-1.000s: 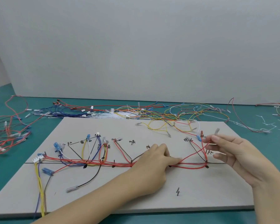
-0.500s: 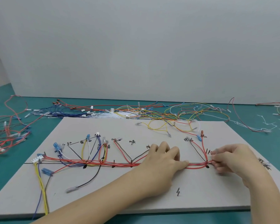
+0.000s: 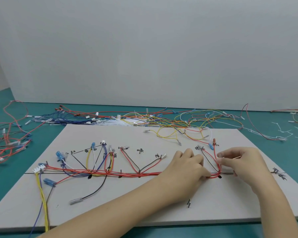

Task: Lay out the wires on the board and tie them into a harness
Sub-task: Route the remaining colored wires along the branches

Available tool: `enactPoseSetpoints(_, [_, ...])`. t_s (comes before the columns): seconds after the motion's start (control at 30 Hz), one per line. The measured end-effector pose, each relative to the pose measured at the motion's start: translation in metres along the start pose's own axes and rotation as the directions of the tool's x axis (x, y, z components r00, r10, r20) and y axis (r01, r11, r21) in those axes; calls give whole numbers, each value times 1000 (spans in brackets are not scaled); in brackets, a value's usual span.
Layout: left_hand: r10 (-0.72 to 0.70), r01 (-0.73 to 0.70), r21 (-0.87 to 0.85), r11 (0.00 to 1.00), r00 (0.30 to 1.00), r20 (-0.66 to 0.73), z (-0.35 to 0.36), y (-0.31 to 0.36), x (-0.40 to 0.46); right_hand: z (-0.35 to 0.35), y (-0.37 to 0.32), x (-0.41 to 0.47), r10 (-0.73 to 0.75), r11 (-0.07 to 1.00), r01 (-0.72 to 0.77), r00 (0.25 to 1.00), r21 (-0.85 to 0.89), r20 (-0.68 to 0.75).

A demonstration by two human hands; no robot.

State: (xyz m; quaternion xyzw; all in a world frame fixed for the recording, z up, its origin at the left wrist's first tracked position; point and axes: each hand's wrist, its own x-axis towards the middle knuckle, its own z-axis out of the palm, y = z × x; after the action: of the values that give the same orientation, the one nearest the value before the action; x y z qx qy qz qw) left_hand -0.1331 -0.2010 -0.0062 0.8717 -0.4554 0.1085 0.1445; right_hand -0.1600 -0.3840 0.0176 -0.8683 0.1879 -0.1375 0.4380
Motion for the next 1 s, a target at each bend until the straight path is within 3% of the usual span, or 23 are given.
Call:
enactPoseSetpoints(0.3, [-69,65,-163,984,998,-15,1,-1,14,8,11,10,52,997,-53,998,55,21])
enactPoseSetpoints(0.53, [-73,66,-188,980,997,-27,4,1,11,11,15,17,-1,999,1,1000,54,-3])
enactPoseSetpoints(1.0, [-69,50,-266,963,996,-61,7,3,9,4,18,30,66,989,-77,994,128,85])
